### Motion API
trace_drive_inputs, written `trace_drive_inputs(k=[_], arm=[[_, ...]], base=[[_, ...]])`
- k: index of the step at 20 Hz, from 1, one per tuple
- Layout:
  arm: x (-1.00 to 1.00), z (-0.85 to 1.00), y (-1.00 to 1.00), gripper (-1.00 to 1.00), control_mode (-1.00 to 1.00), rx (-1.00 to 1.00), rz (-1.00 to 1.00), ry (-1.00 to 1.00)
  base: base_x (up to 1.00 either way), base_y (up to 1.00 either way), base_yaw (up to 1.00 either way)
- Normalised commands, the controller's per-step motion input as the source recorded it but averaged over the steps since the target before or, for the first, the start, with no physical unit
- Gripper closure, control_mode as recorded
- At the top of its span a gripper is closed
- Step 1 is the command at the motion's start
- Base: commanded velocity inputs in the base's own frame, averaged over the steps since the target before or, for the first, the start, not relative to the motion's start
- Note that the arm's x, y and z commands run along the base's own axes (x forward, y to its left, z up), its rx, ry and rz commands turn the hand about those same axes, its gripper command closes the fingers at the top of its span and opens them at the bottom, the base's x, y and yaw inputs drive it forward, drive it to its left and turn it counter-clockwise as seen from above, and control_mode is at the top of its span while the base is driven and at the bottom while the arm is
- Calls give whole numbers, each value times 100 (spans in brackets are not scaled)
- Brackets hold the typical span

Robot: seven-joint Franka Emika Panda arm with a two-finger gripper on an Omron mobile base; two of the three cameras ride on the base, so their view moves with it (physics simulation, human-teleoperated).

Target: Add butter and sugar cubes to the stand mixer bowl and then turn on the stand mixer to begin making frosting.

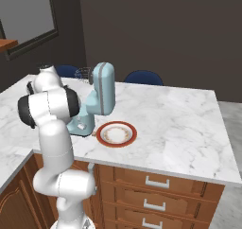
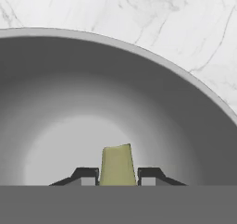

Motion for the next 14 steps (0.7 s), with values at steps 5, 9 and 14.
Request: trace_drive_inputs(k=[5, 9, 14], arm=[[0, -23, 2, -100, -100, -3, 0, 0], [0, -3, 0, -100, -100, 0, 0, 0], [-14, 15, 0, -100, -100, 0, 0, -2]], base=[[0, 0, 0], [0, 0, 0], [0, 0, 0]])
